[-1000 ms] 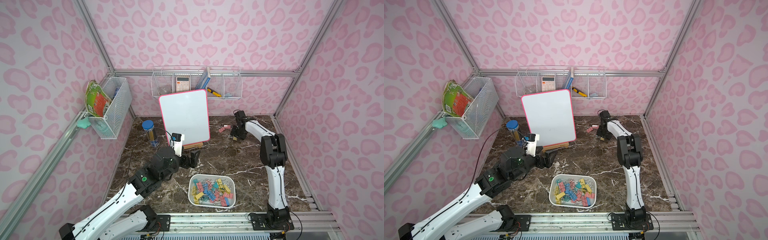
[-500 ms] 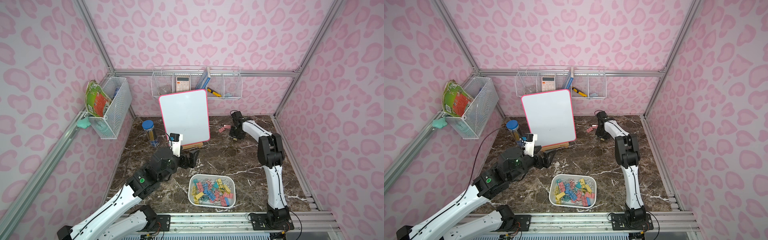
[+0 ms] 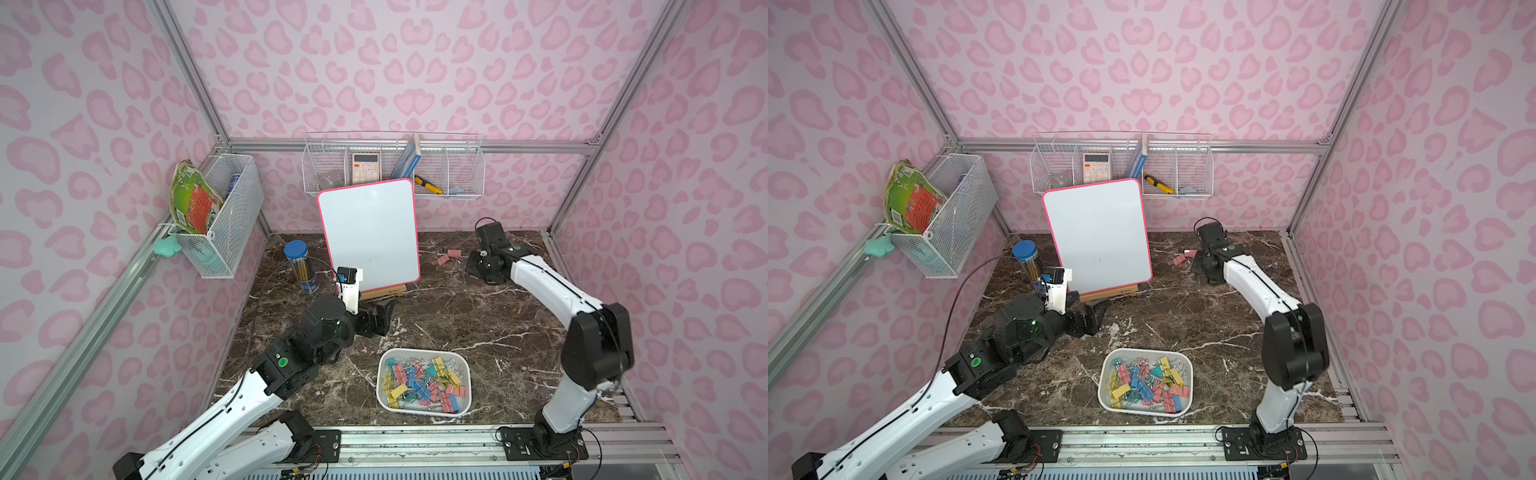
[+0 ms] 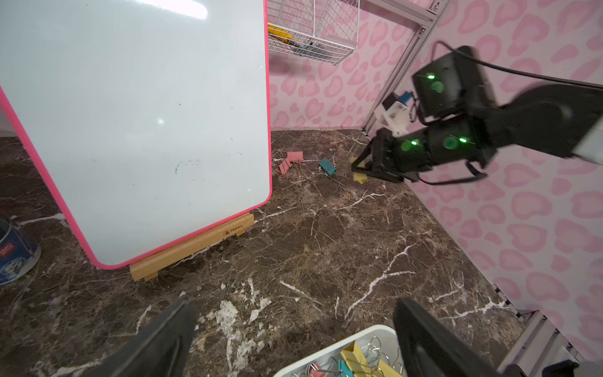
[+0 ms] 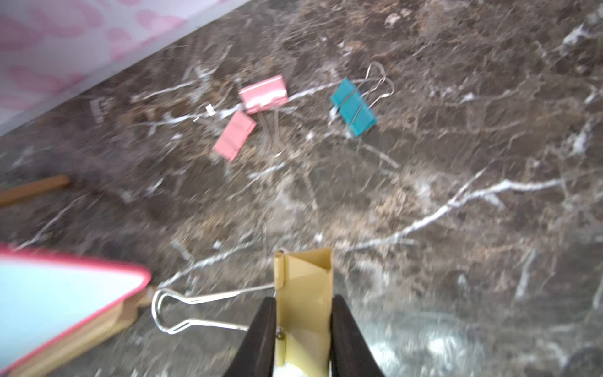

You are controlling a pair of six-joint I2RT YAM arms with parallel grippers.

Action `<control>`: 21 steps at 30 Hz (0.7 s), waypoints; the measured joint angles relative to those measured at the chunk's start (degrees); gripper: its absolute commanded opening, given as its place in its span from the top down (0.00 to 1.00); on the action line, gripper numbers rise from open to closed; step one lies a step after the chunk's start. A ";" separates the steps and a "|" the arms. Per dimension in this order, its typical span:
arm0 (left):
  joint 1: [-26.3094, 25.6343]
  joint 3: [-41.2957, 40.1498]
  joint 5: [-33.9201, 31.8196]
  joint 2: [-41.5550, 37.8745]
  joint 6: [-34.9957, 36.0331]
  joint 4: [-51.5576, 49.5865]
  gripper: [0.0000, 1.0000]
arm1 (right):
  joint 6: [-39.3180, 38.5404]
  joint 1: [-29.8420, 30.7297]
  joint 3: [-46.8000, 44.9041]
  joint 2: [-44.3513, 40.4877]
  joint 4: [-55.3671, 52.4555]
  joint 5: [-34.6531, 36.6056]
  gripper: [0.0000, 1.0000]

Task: Put the binder clips in the storage box
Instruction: Place the binder clip in the storage box.

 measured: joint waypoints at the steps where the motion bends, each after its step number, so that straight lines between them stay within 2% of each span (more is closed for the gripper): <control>1: 0.00 -0.26 -0.79 -0.04 0.00 0.09 0.01 | 0.81 2.86 -4.04 -4.85 0.81 -0.22 0.75; 3: 0.02 -1.09 -2.73 -0.26 0.00 0.61 0.01 | 3.28 9.73 -10.40 -12.50 1.44 0.02 0.75; 6: 0.02 -2.21 -5.51 -0.48 -0.04 1.79 0.01 | 7.98 19.23 -16.20 -19.61 0.13 0.74 0.75; 12: 0.04 -2.38 -8.00 0.94 -0.13 3.78 0.01 | 20.96 39.54 -22.71 -22.60 -4.15 0.37 0.71; 15: 0.04 -2.38 -8.00 1.81 -0.87 4.59 0.01 | 24.94 44.46 -23.93 -20.65 -4.31 0.28 0.67; 18: 0.04 -1.99 -7.80 2.45 -0.90 4.74 0.01 | 27.08 45.51 -24.63 -17.49 -5.22 -0.04 0.47; 21: 0.04 -1.33 -7.21 2.51 -0.87 4.74 0.01 | 25.88 44.19 -19.17 -15.32 -8.26 1.49 0.39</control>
